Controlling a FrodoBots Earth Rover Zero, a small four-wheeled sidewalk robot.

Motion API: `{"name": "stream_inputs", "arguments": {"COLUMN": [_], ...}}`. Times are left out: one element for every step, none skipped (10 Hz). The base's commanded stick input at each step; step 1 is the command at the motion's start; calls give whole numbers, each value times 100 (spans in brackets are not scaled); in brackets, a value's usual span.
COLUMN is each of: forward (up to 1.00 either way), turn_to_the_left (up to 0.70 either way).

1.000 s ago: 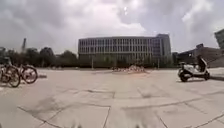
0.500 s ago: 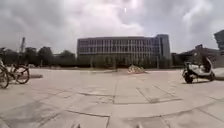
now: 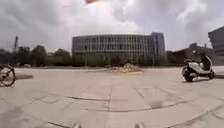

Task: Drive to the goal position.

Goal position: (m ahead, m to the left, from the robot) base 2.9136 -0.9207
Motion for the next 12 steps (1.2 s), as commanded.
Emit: {"name": "stream_inputs", "arguments": {"forward": [70, 70, 70, 70, 70, 70, 70, 70, 70, 70, 70, 70], "turn_to_the_left": [0, 0, 0, 0, 0, 0, 0, 0, 0, 0, 0, 0]}}
